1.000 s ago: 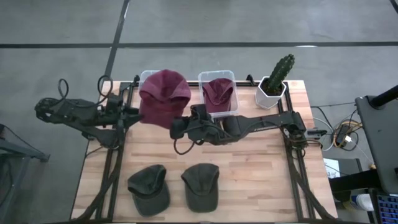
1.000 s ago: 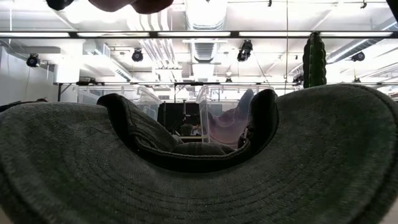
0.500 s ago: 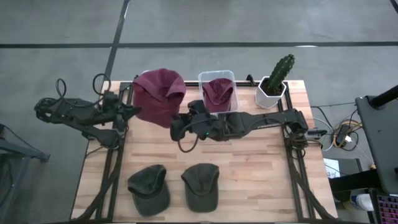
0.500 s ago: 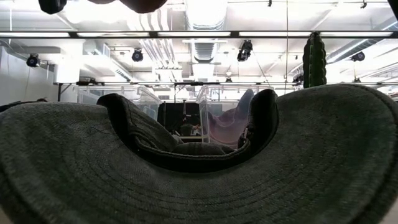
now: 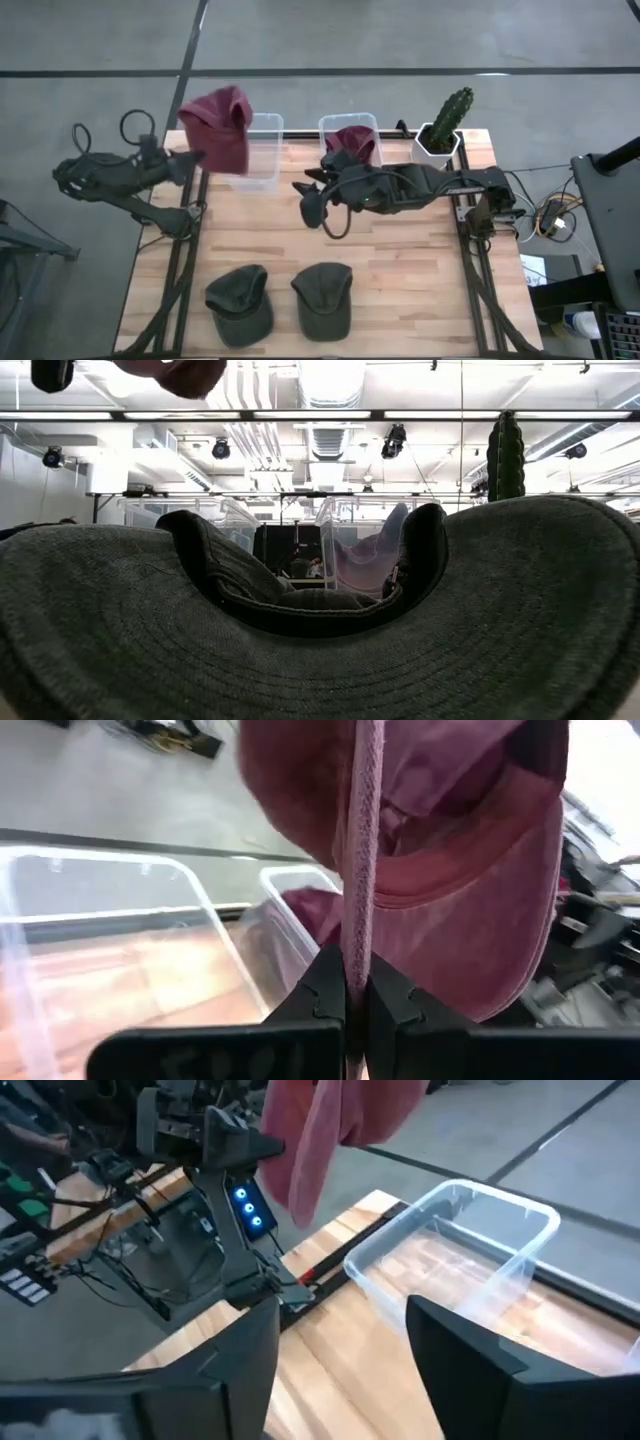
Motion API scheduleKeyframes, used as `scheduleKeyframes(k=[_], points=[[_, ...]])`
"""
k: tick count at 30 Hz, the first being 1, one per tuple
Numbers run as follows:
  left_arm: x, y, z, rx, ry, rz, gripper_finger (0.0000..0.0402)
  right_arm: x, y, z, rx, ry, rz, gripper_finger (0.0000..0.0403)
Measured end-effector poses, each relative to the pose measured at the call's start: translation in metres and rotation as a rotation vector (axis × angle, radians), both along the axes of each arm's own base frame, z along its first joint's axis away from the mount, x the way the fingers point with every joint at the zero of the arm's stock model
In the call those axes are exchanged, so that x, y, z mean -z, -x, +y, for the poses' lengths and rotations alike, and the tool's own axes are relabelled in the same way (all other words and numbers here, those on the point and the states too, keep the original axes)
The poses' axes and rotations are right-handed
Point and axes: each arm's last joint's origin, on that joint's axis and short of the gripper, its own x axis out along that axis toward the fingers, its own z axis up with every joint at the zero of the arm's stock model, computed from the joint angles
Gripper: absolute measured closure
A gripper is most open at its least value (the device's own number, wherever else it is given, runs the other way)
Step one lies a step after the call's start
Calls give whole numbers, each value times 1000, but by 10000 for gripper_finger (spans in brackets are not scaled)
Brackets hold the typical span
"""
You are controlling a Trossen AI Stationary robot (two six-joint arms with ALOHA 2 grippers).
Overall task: Pick & Place hat
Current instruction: Put the red cap into the right transparent bin
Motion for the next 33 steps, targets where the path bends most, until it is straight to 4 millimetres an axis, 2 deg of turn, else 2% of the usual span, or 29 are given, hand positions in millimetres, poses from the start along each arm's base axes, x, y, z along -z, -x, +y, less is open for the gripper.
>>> scheduleKeyframes(k=[12, 20, 23, 28, 33], points=[[9, -8, 0, -203, 74, -46, 395, 3, -1, 0, -14, 29, 24, 181], [16, -46, -13, -180, 173, -7, 395, 3, -1, 1, -47, 61, 42, 181], [14, -66, -19, -111, 230, -19, 395, 3, -2, 2, -81, 56, 45, 181], [4, -99, -29, 89, 297, -22, 395, 3, -2, 4, -163, 86, 72, 181], [-11, -122, -26, 148, 375, -7, 395, -4, 8, 6, -261, 86, 79, 181]])
